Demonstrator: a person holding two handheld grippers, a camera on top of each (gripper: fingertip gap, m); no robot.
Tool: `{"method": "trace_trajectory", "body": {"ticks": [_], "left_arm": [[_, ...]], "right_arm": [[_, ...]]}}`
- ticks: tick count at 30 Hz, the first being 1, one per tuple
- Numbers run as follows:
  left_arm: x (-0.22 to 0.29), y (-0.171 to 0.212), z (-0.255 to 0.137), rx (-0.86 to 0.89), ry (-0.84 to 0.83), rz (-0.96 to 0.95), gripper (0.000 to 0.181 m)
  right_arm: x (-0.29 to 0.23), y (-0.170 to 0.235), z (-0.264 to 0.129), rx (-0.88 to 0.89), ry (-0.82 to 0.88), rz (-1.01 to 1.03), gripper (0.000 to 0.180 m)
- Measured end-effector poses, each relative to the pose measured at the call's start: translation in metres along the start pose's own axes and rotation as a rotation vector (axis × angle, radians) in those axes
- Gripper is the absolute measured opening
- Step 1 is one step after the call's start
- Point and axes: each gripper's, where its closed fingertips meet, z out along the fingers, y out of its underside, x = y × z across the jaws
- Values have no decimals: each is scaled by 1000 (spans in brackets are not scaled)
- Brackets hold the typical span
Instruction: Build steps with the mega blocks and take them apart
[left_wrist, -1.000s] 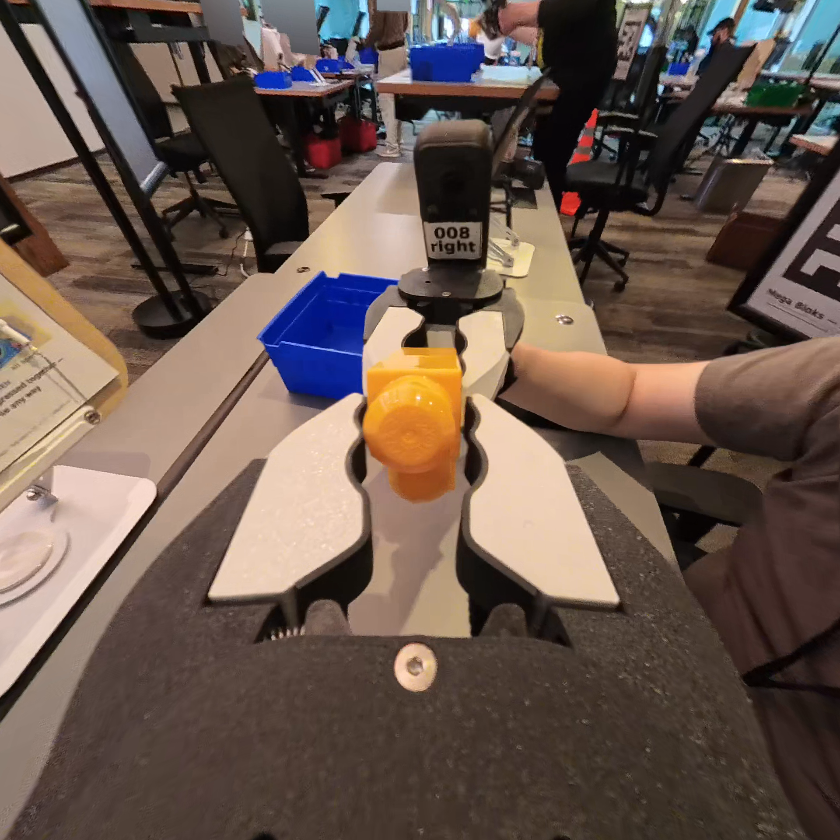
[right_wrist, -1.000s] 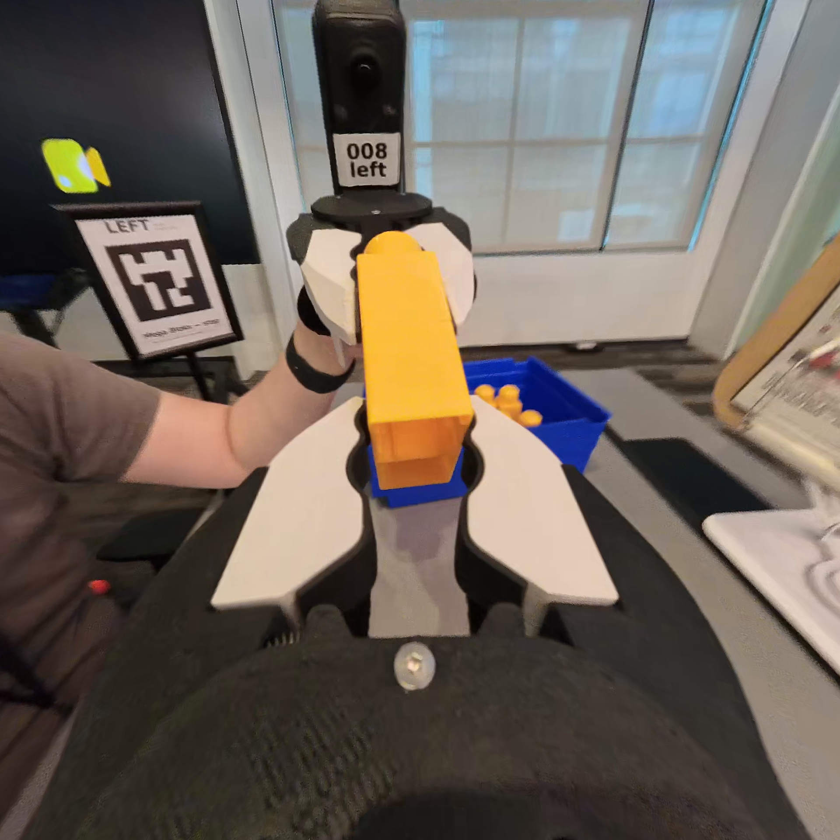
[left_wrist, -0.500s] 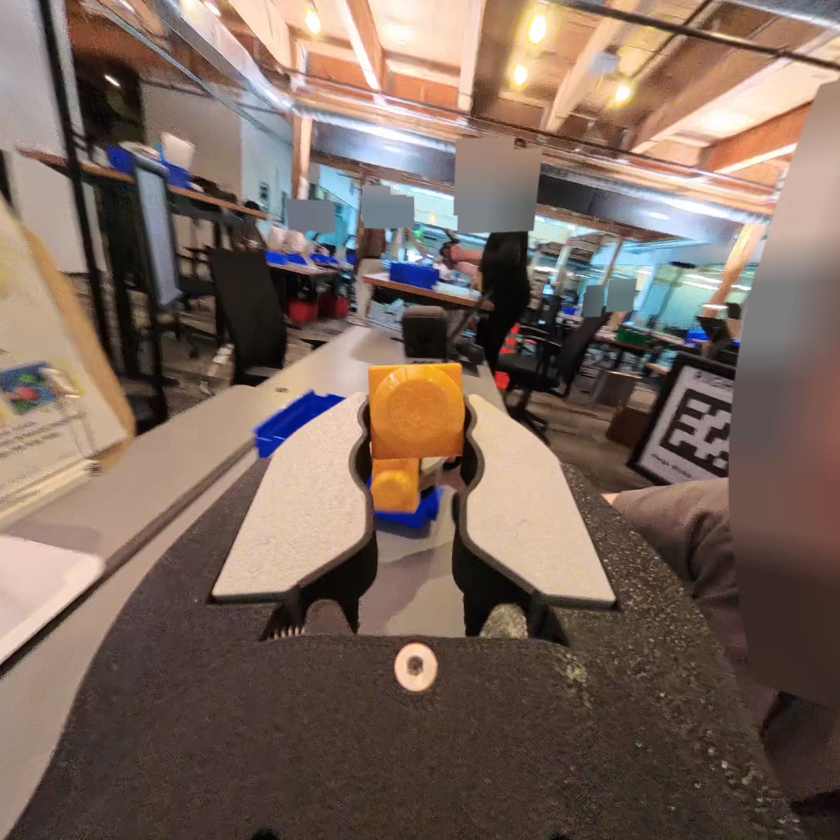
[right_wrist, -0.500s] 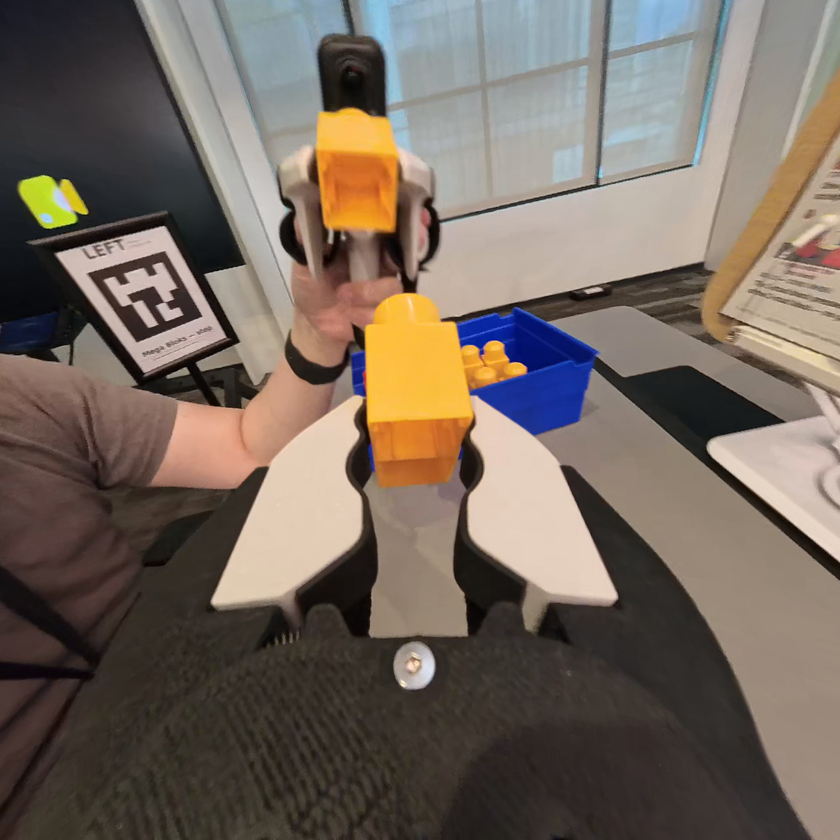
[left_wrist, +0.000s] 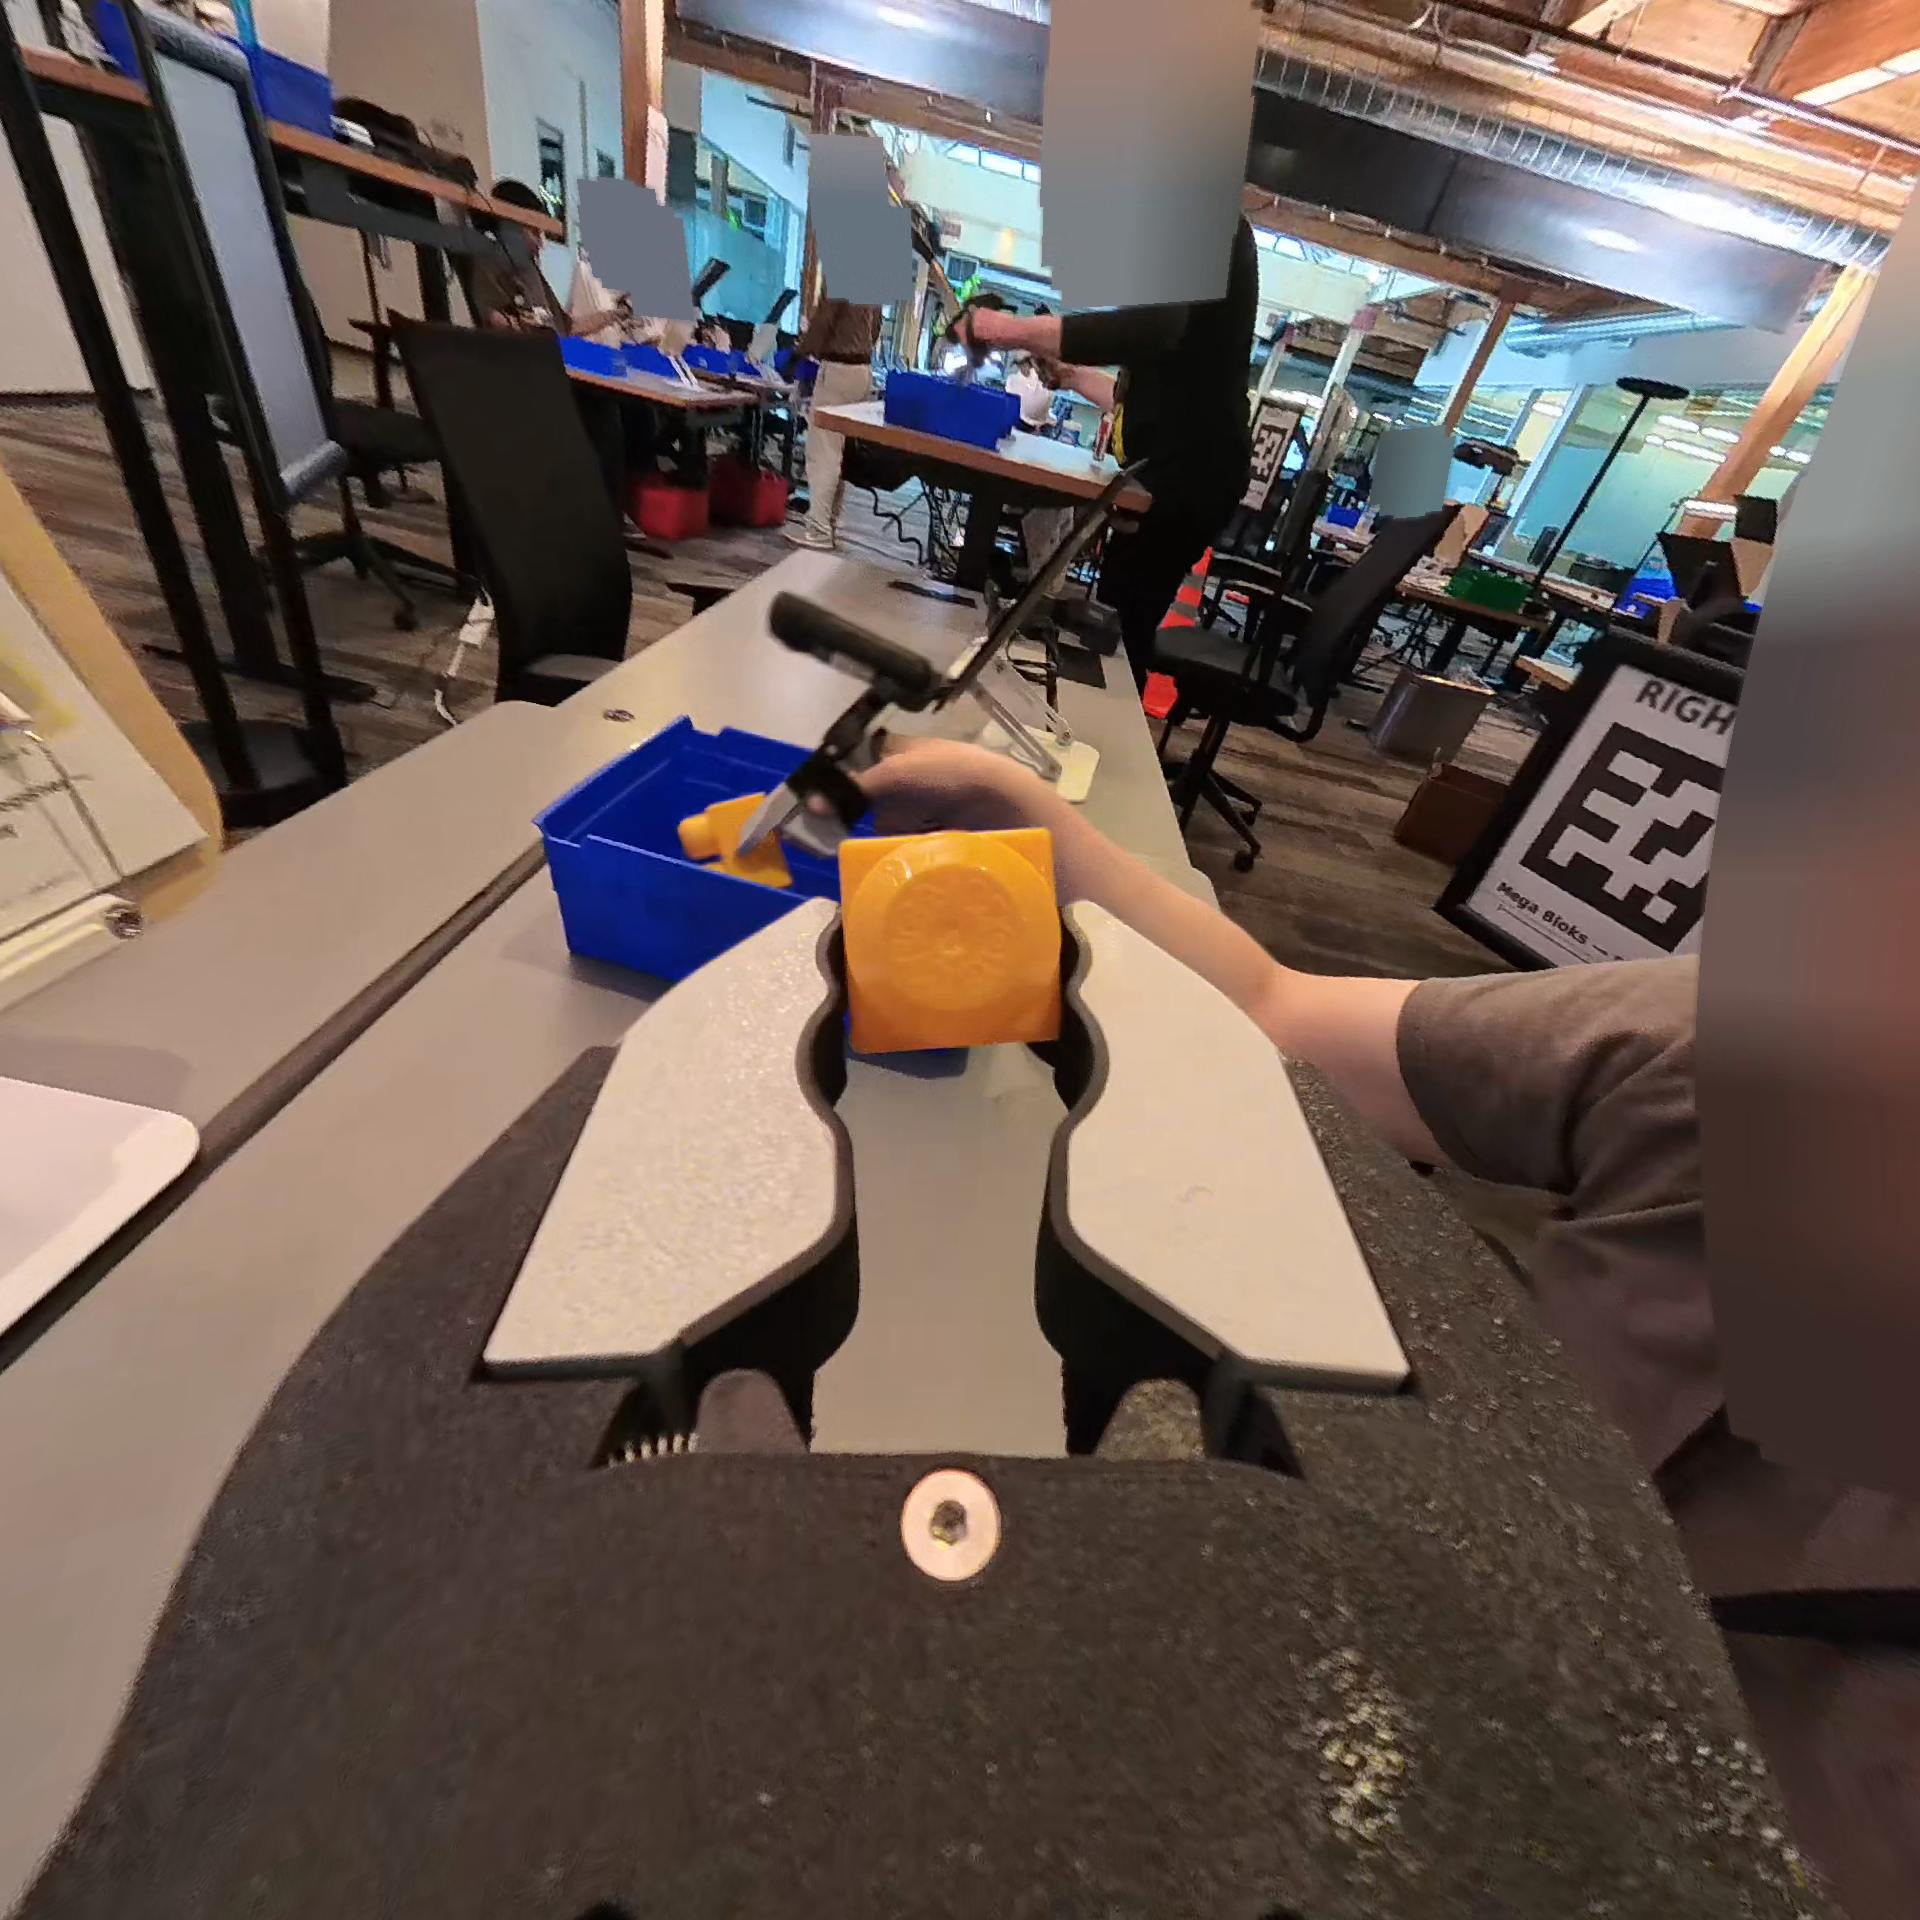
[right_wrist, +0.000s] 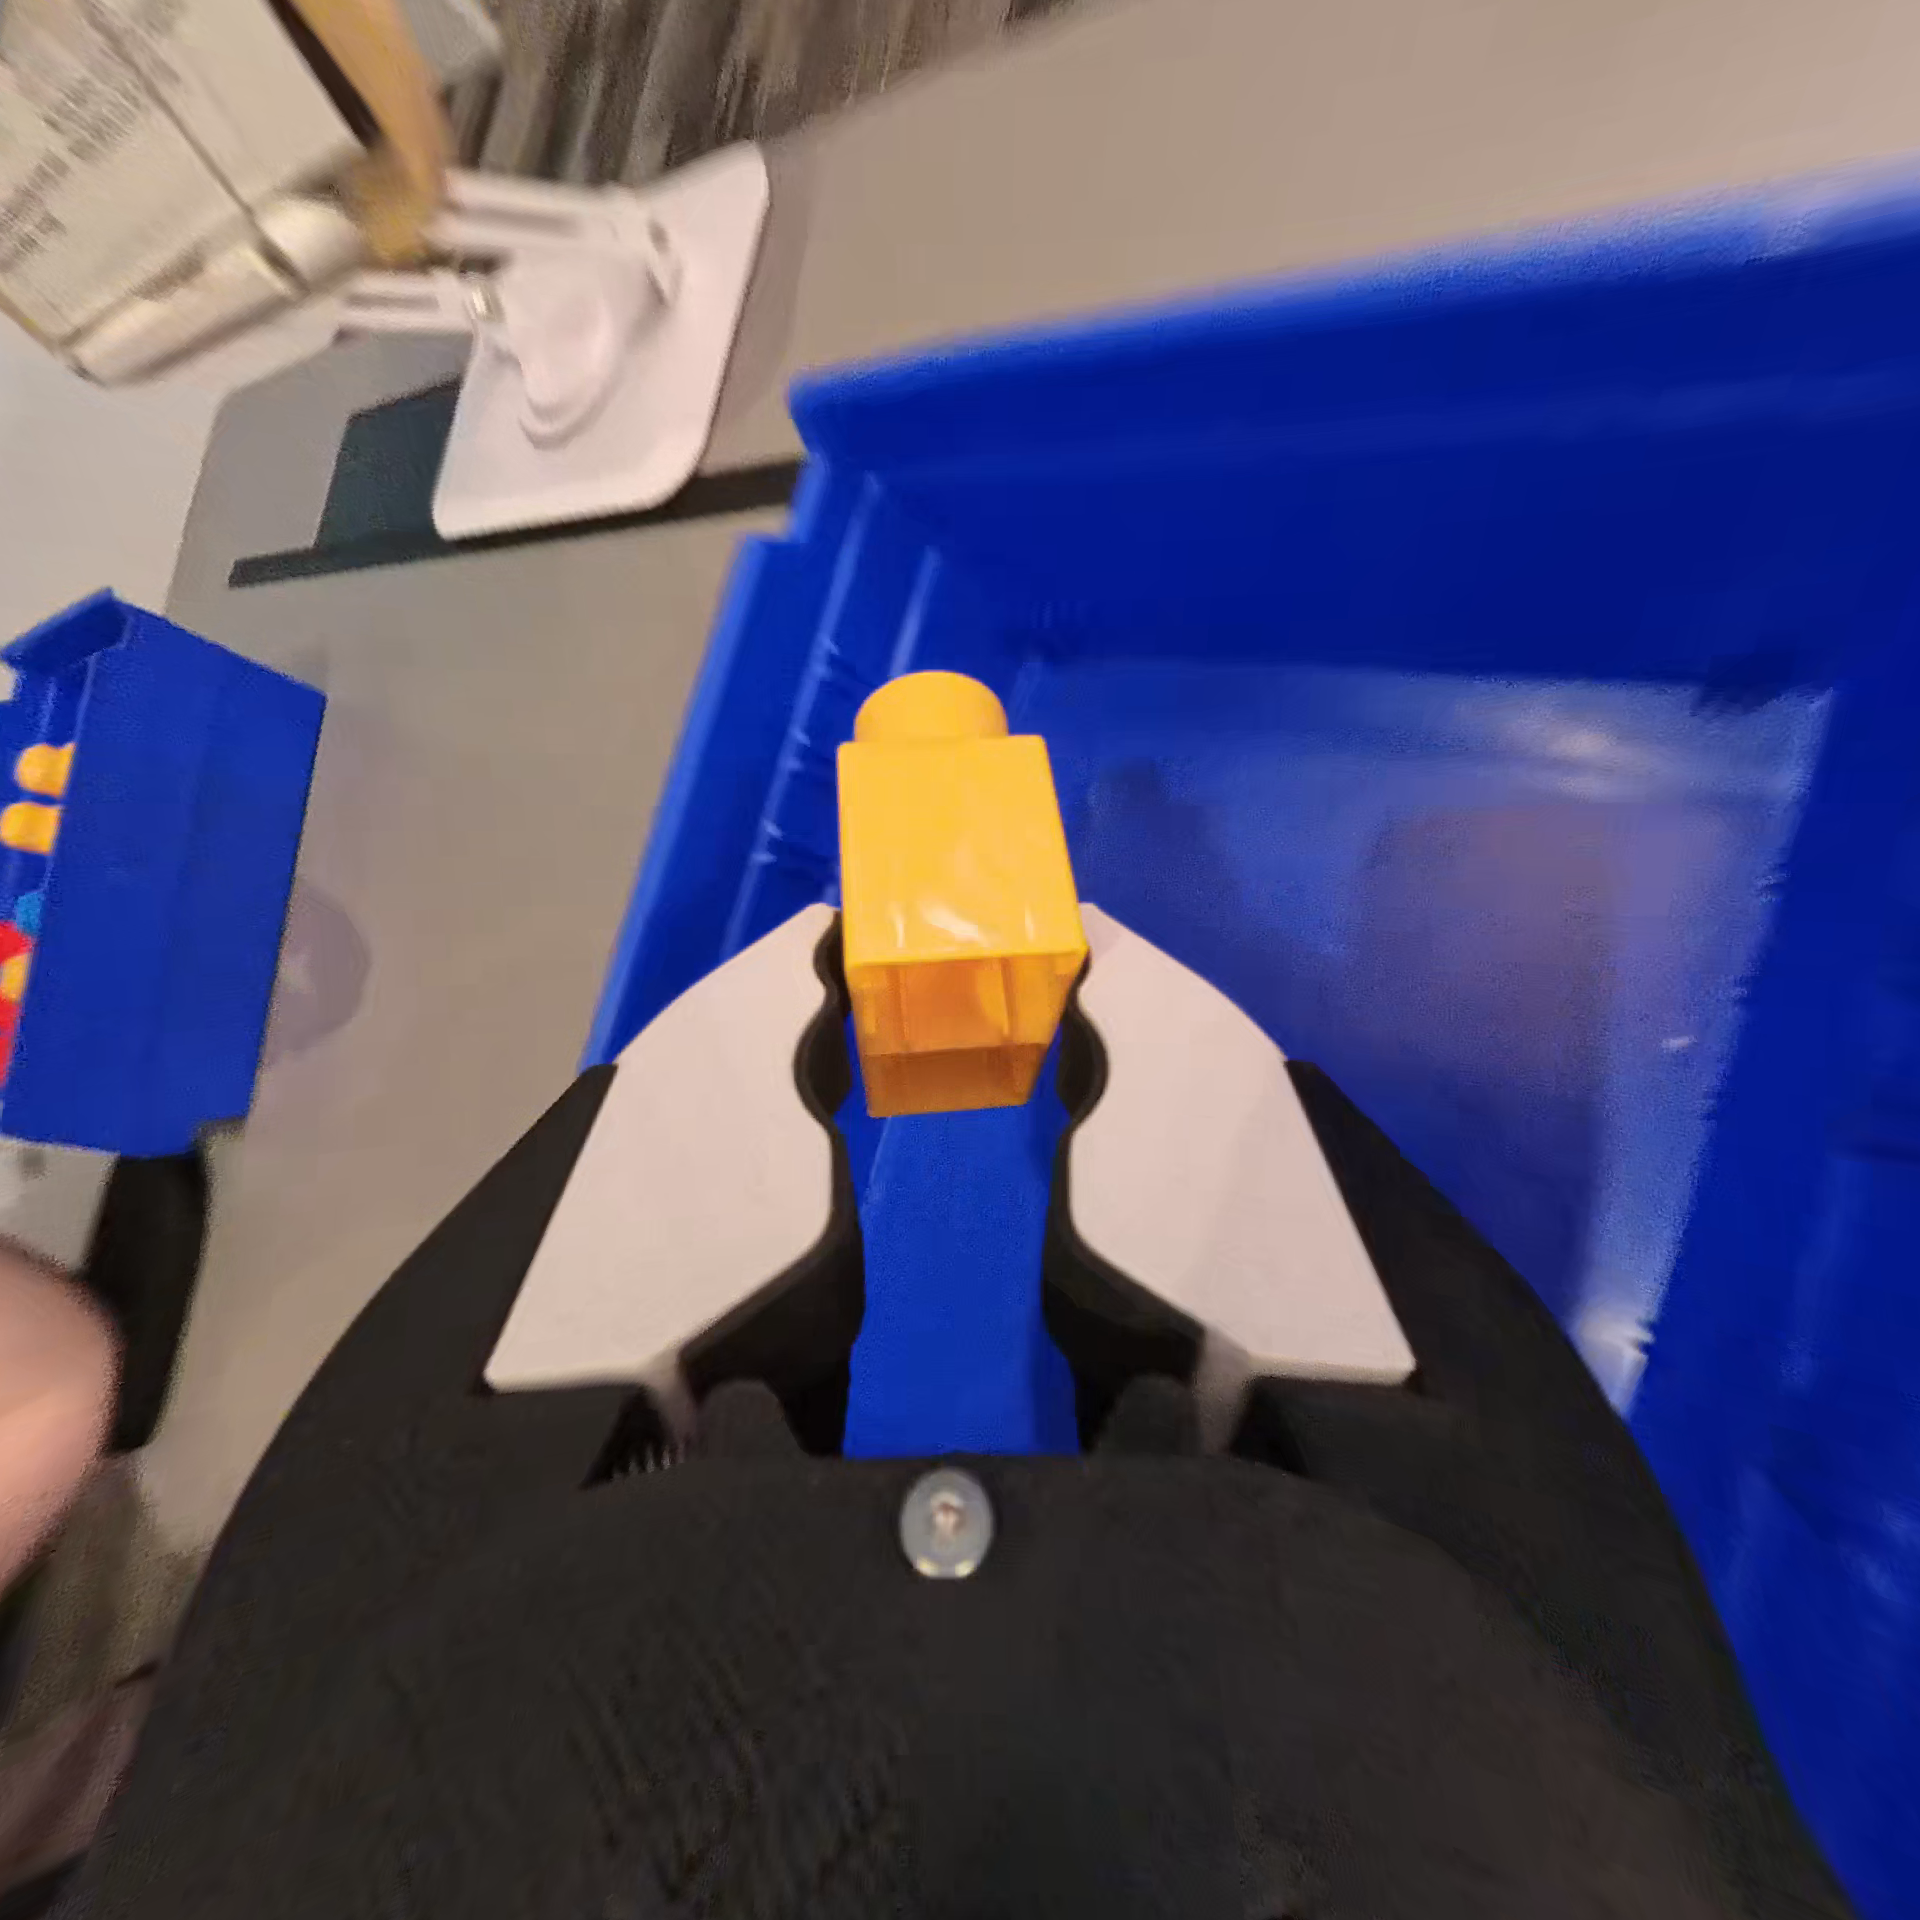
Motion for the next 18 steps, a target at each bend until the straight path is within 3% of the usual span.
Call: {"method": "trace_trajectory", "body": {"ticks": [5, 12, 15, 18], "left_arm": [[1, 15, 15, -64, 18, 1, 37], [-5, 26, 27, -98, 24, -41, 37], [-12, 26, 30, -76, -4, -66, 37], [-20, 25, 34, -35, -29, -105, 37]], "right_arm": [[30, 22, 30, -124, 43, 35, 39], [29, -26, -15, 77, 290, -235, 55], [-44, -72, -53, 391, 300, -570, 56], [-182, -73, -79, 748, 20, -916, 59]]}}
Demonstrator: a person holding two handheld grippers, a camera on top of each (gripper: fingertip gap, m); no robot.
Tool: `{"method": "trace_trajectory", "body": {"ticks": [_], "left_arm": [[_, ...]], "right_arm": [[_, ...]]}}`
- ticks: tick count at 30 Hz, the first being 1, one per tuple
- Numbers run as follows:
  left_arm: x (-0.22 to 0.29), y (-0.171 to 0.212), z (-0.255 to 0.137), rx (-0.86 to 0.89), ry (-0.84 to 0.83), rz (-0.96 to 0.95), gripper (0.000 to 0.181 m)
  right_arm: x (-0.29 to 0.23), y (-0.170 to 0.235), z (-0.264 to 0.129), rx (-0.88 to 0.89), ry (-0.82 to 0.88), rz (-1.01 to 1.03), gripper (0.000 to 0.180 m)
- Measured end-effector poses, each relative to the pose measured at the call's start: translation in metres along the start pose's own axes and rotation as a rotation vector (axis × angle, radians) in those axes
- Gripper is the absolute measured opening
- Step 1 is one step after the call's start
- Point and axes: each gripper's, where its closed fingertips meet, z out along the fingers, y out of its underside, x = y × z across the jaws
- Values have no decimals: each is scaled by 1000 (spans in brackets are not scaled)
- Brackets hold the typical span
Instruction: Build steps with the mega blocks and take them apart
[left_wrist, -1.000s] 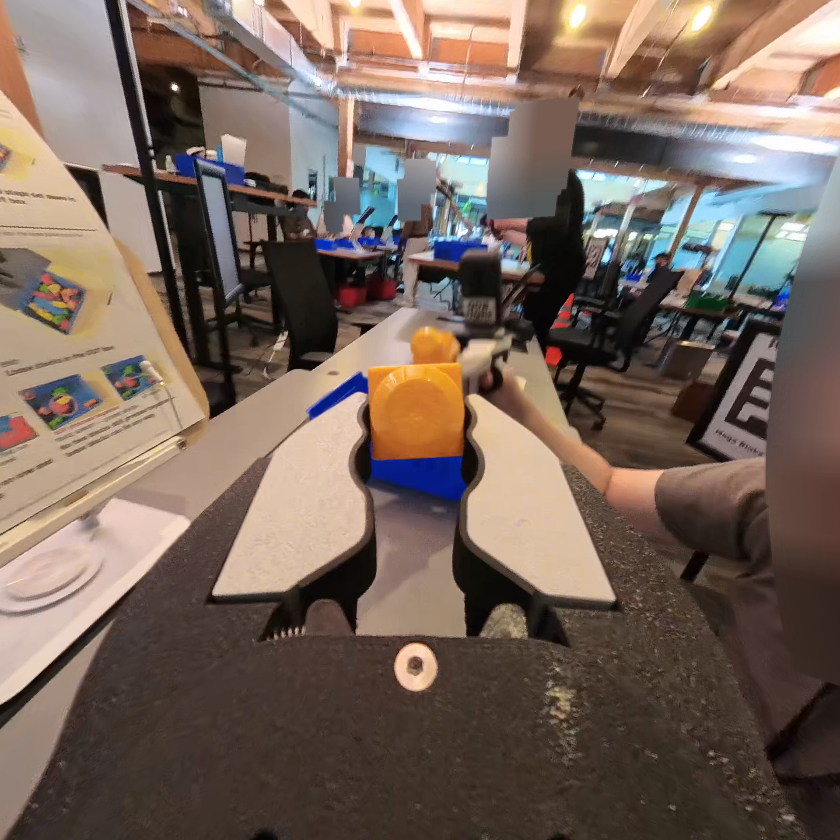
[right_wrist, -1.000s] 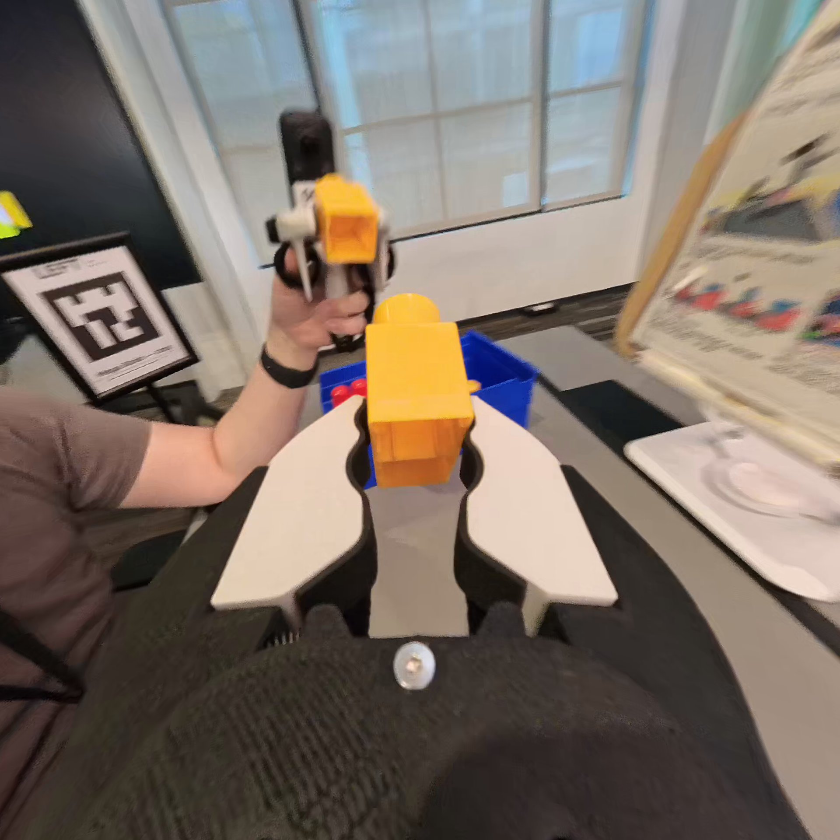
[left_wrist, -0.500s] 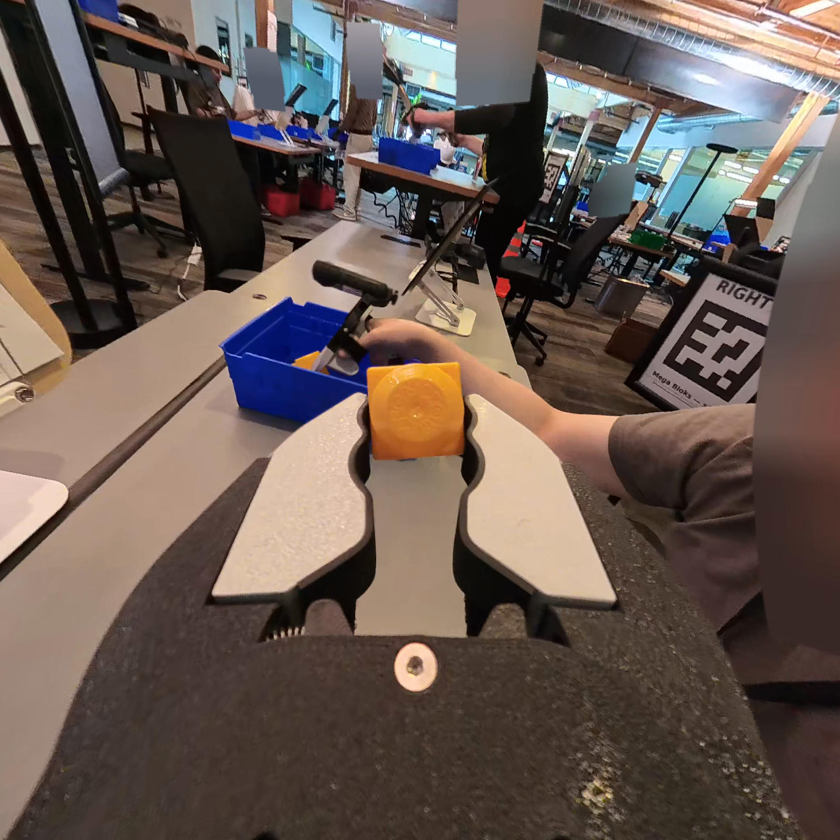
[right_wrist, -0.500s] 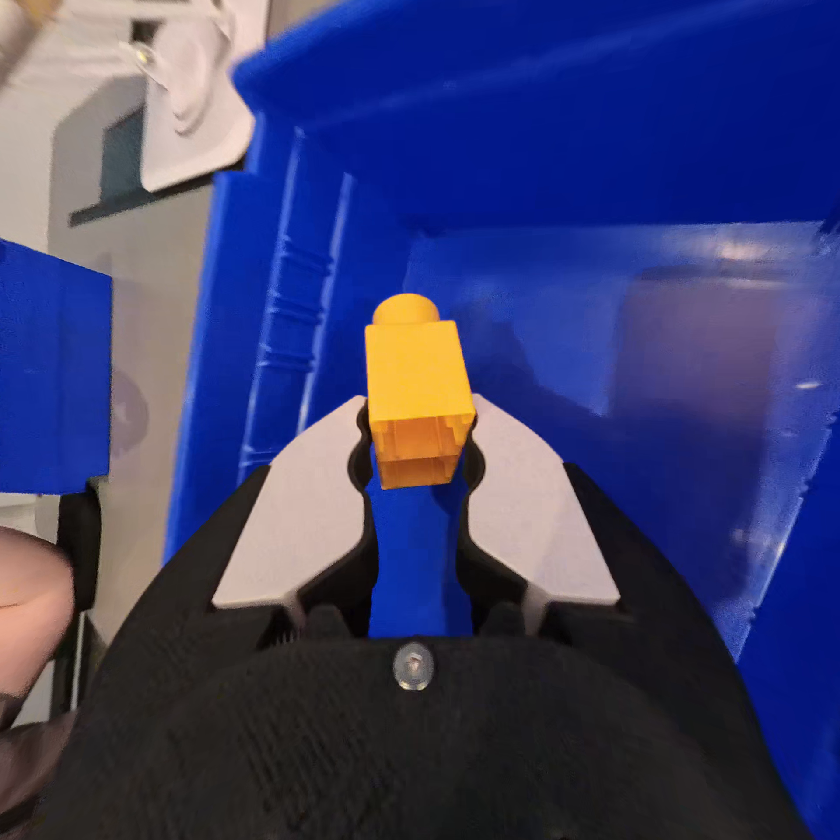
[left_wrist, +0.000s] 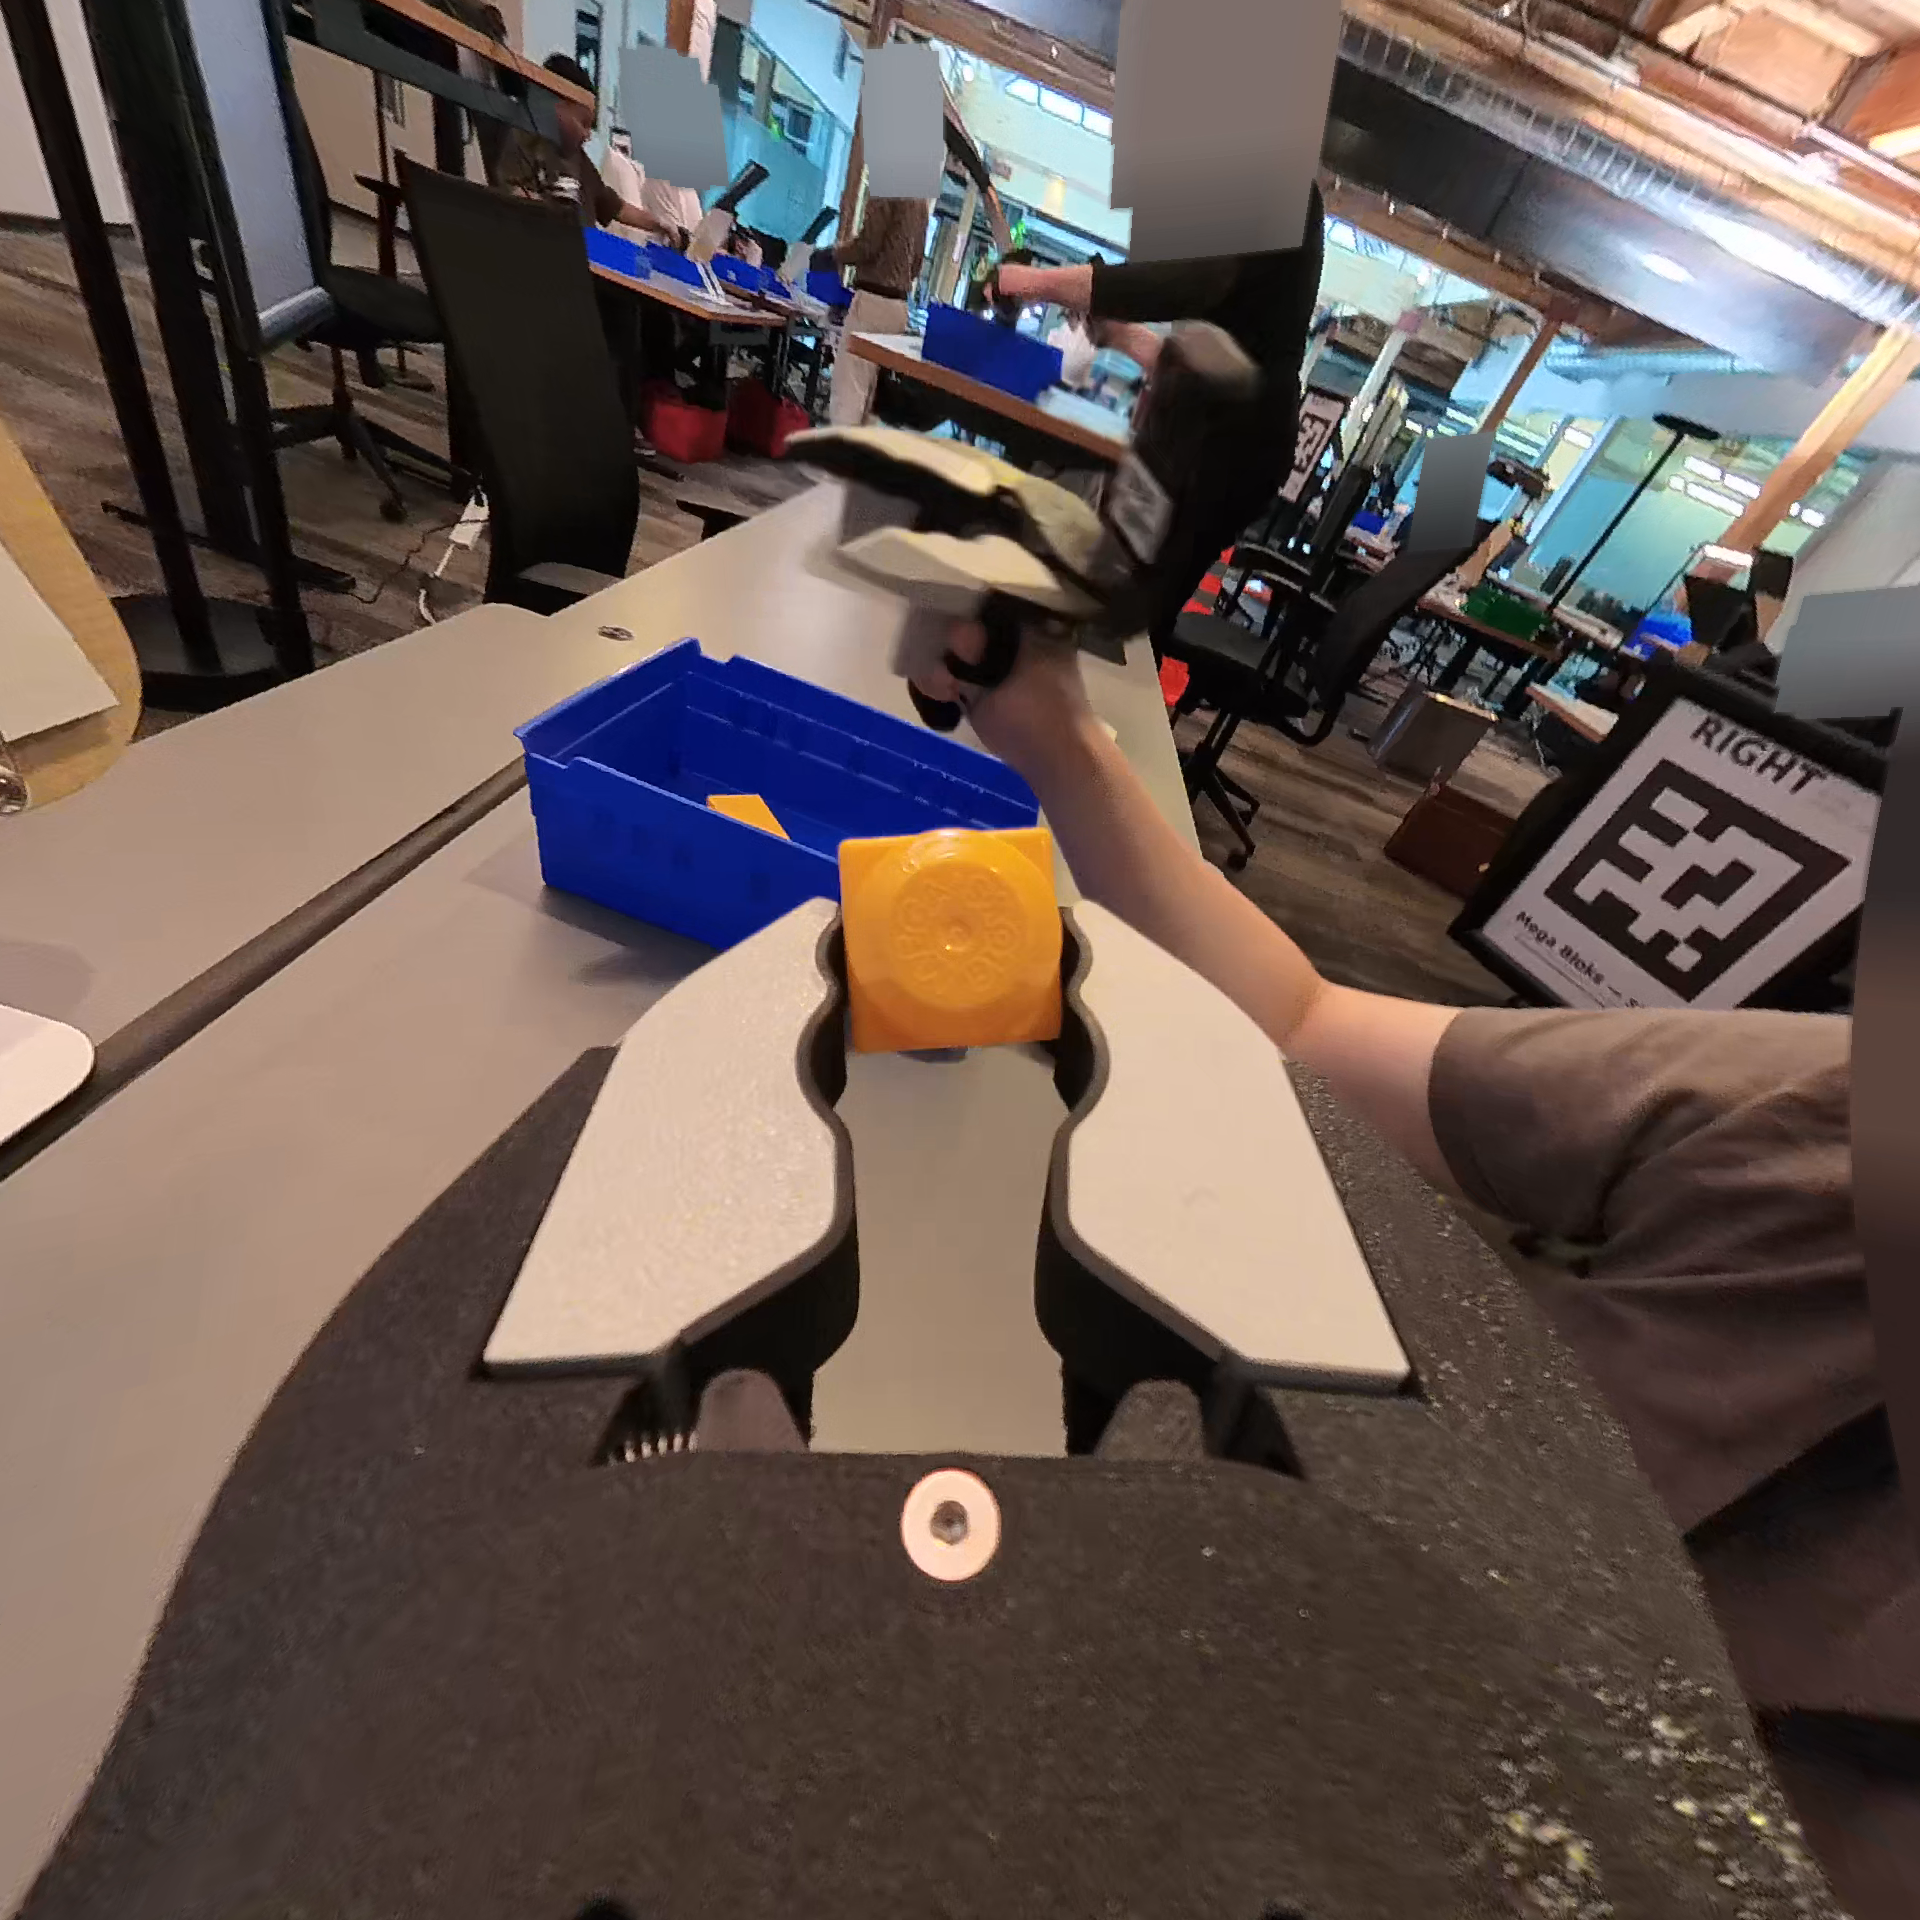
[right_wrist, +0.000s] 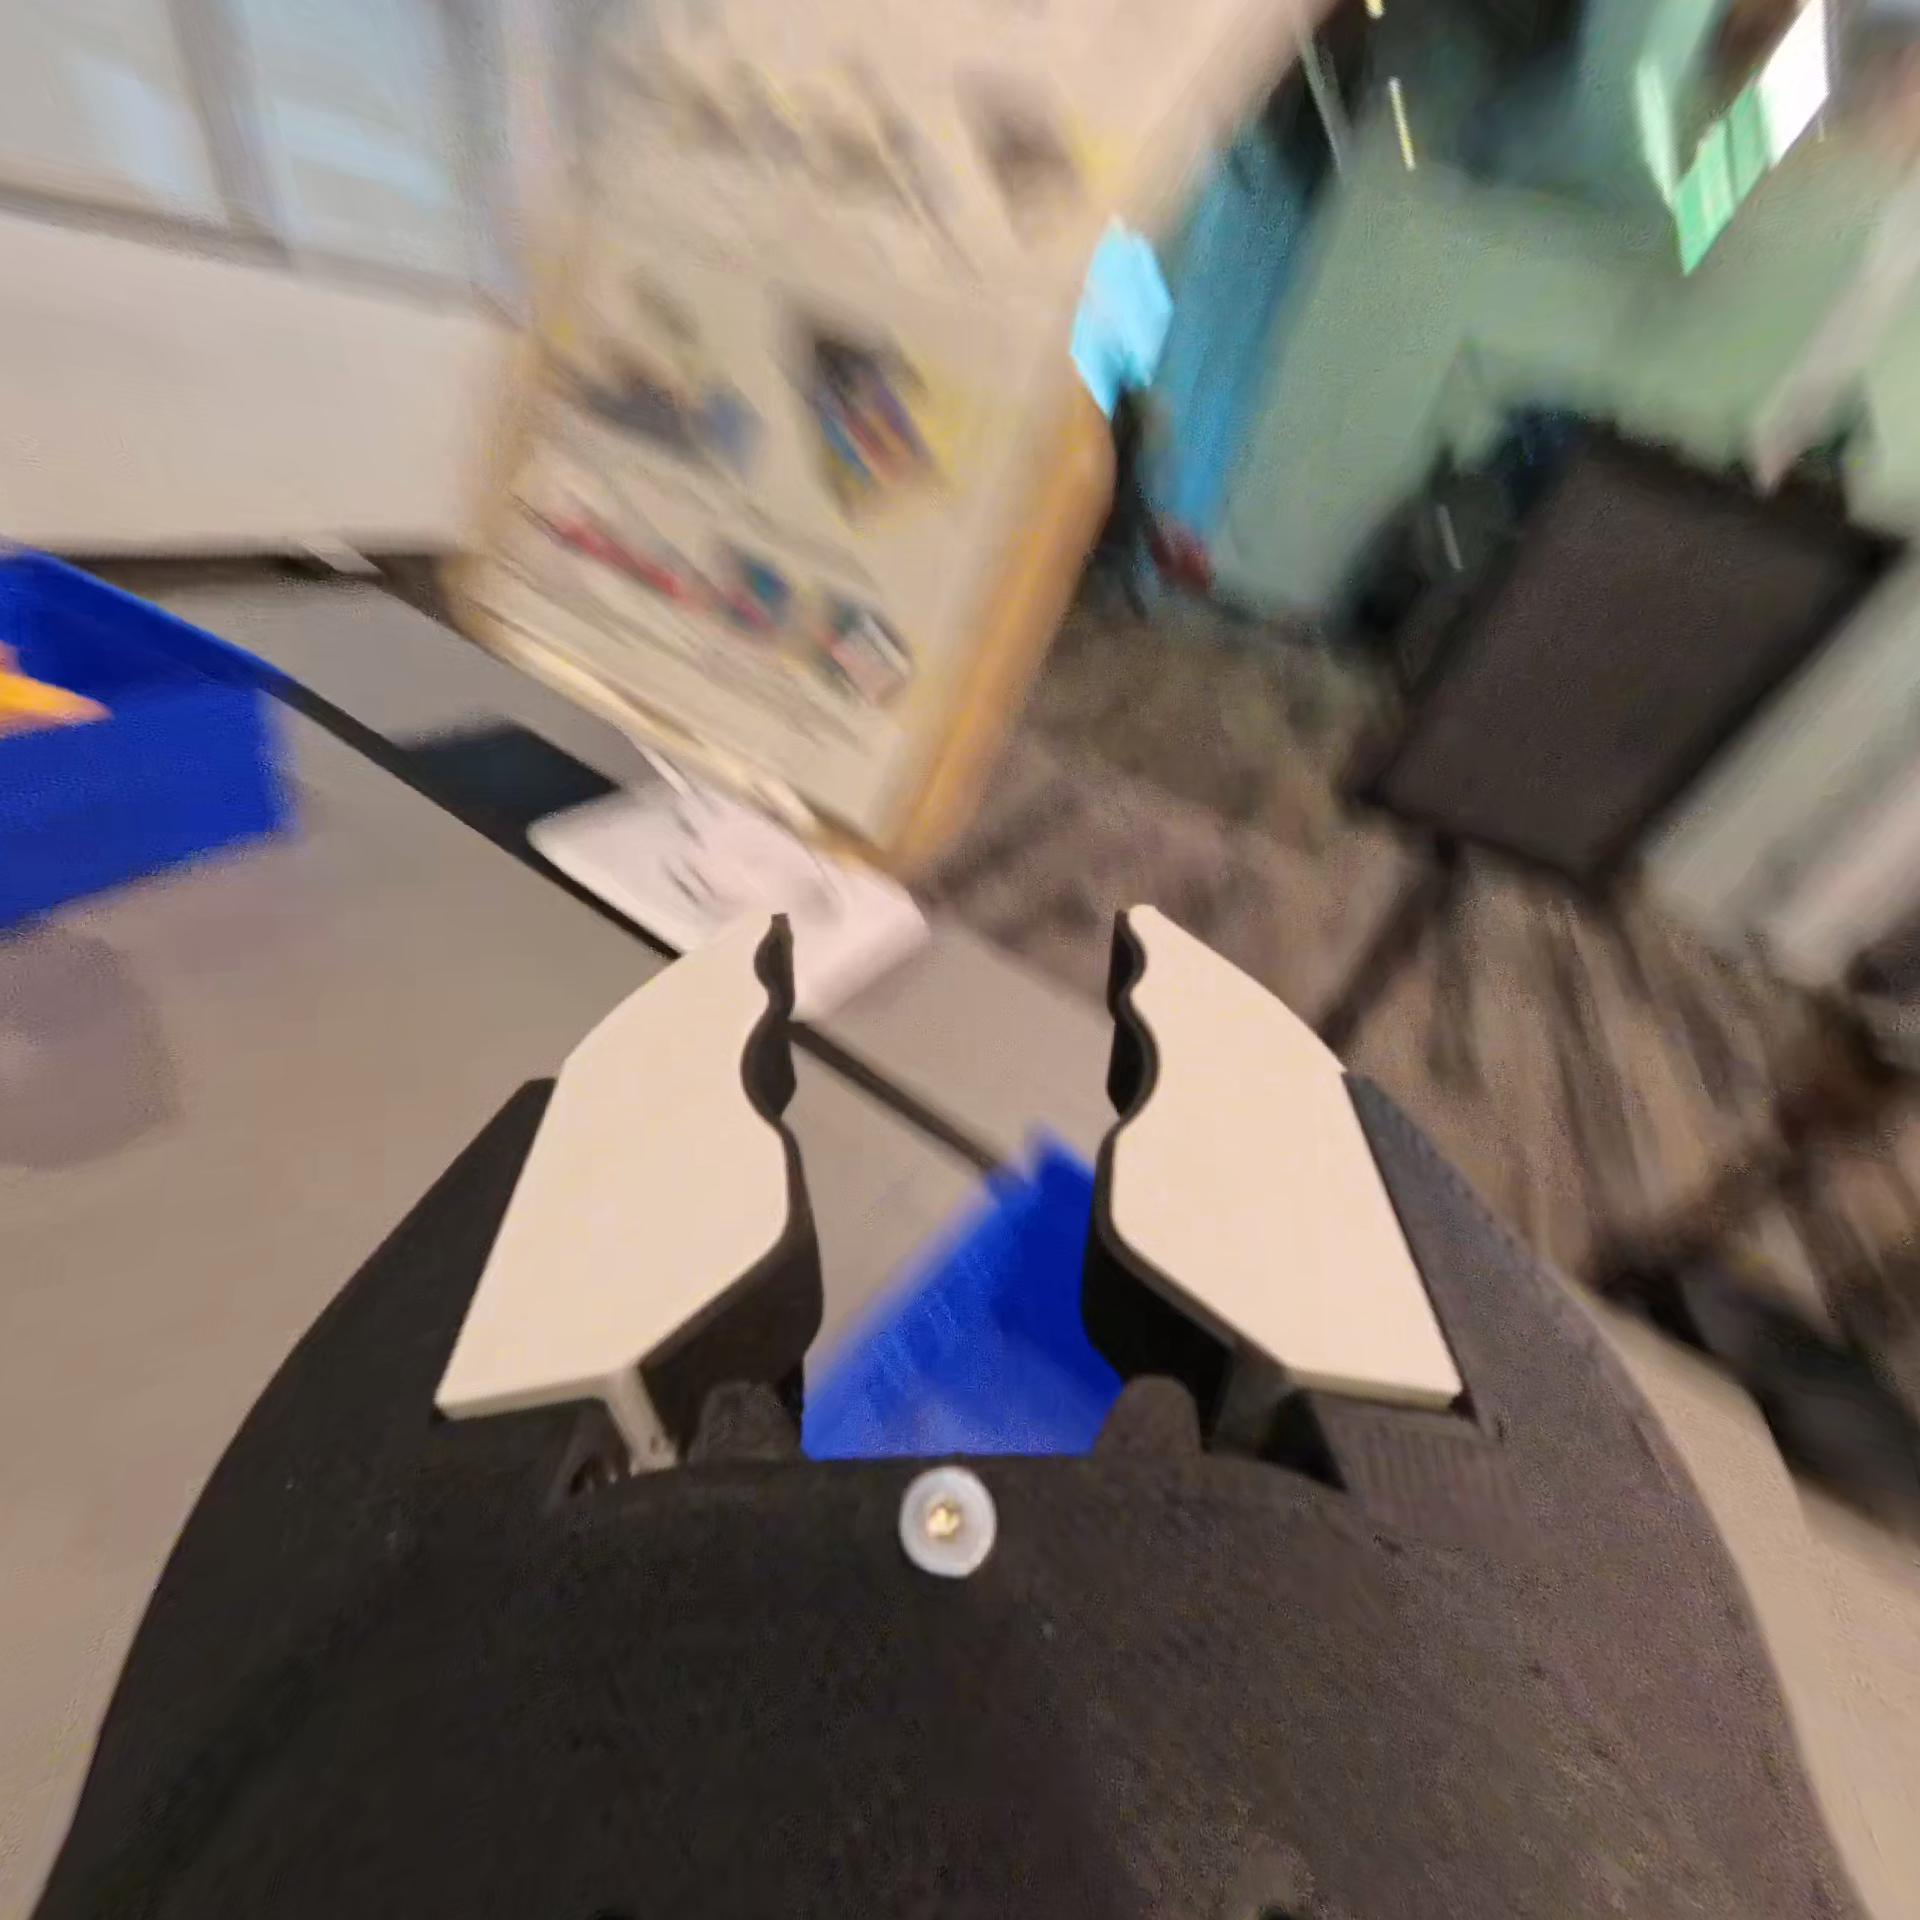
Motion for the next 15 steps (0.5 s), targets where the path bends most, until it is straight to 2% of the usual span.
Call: {"method": "trace_trajectory", "body": {"ticks": [2, 3, 7, 10, 13, 15], "left_arm": [[-4, 0, 3, 25, -2, -36, 37], [-6, 0, 5, 37, -1, -55, 37], [-6, 2, 13, 66, 18, -101, 37], [-6, 8, 21, 47, 22, -115, 37], [-4, 18, 31, 8, 41, -127, 37], [0, 14, 32, 39, 66, -128, 36]], "right_arm": [[-71, -45, 5, 197, -174, -92, 59], [-104, -53, 9, 222, -244, -141, 59], [-190, -46, 25, 183, -371, -323, 67], [-222, -41, 31, 213, -422, -327, 67], [-223, -39, 37, 237, -326, -361, 64], [-219, -42, 34, 283, -286, -394, 39]]}}
